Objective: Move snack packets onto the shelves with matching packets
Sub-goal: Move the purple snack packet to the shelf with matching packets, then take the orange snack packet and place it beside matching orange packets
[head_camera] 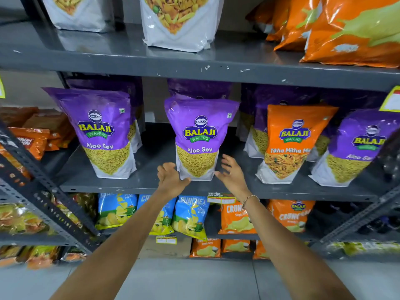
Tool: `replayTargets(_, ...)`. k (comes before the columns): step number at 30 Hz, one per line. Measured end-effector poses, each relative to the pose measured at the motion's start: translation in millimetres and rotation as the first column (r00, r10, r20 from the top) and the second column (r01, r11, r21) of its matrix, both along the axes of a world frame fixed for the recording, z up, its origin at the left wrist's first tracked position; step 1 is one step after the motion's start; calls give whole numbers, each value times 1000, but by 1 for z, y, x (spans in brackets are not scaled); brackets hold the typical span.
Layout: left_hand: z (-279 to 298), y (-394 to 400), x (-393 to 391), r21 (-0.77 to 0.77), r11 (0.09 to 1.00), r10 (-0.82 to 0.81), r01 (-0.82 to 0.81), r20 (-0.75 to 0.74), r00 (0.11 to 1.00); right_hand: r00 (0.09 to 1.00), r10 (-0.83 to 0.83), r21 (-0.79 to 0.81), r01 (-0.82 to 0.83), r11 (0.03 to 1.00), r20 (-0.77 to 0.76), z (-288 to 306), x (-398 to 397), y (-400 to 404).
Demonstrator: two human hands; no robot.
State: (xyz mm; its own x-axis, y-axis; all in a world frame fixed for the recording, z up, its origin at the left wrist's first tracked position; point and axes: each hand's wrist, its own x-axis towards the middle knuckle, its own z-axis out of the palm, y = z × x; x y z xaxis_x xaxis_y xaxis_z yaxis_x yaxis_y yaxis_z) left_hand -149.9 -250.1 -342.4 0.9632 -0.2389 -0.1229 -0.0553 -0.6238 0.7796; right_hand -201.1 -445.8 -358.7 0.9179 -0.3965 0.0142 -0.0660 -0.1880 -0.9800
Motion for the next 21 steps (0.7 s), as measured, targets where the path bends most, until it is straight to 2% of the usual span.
replayTargets(3,10,-3,-20,-42,999,-30,30,-10,999,993,-121,-59,121,991,6,4,-24,-3)
replayTargets(9,34,-30,-60,-131,962,-240,241,26,970,991,-133,-129,134,983,18,19,-87,-10)
replayTargets(11,41,-46,-72,-132,947,-287,291,55,956,987,-160,-102,161,982,19,24,-106,-21)
replayTargets(13,46,-65,-78,-135,944,-292,302,84,953,982,-187,-57,188,980,30,29,-121,-38)
replayTargets(19,59,-124,-90,-142,930,-328,339,93,940,947,-316,-78,319,944,52,25,-140,-116)
replayTargets(21,58,-151,-85,-155,932,-320,329,79,944,942,-336,-82,334,939,-7,25,-139,-145)
